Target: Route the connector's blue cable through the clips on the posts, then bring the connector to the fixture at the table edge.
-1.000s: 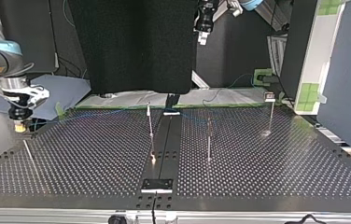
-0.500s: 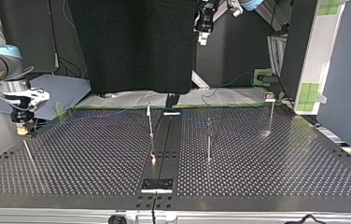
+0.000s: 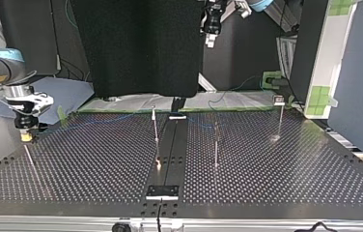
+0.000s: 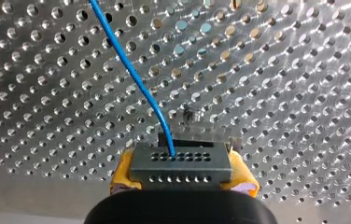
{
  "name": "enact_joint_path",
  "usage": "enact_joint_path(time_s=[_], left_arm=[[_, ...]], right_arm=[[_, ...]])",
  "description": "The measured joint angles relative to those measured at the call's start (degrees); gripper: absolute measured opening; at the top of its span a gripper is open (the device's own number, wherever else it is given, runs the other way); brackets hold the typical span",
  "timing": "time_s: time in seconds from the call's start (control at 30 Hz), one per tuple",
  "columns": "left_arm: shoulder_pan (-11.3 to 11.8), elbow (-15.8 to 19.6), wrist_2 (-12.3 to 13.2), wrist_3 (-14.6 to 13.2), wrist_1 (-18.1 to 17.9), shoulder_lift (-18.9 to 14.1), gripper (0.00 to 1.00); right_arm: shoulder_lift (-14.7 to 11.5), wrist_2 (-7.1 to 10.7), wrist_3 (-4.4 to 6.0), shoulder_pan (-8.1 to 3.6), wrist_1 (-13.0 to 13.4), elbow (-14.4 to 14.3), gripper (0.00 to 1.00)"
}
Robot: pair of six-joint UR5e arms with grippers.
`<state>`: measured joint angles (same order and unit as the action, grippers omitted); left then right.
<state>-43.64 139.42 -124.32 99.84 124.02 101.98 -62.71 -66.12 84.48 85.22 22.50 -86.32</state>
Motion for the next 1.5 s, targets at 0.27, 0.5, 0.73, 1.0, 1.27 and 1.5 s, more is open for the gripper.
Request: enact_joint_path(time_s=[0.27, 0.5, 0.73, 1.0, 1.27, 1.5], left_arm=[[0.1, -0.1, 0.0, -0.3, 0.5, 0.0, 1.00], [0.2, -0.2, 0.0, -0.4, 0.5, 0.0, 1.00], [0.2, -0.2, 0.0, -0.4, 0.5, 0.0, 1.00], [0.2, -0.2, 0.0, -0.5, 0.5, 0.0, 1.00], [0.2, -0.2, 0.0, -0.5, 0.5, 0.0, 1.00], [0.2, -0.2, 0.0, -0.4, 0.5, 0.0, 1.00]], right_arm=[[0.0, 0.11, 0.48, 0.32, 0.3, 0.3, 0.00], [0.0, 0.14, 0.84, 0.36, 0.4, 0.6, 0.00], [0.1, 0.10, 1.58, 0.38, 0.6, 0.6, 0.00], [0.2, 0.03, 2.98, 0.39, 0.7, 0.6, 0.00], [0.3, 0.92, 4.48, 0.38, 0.9, 0.6, 0.00], [0.5, 1.86, 5.09, 0.28, 0.9, 0.6, 0.00]])
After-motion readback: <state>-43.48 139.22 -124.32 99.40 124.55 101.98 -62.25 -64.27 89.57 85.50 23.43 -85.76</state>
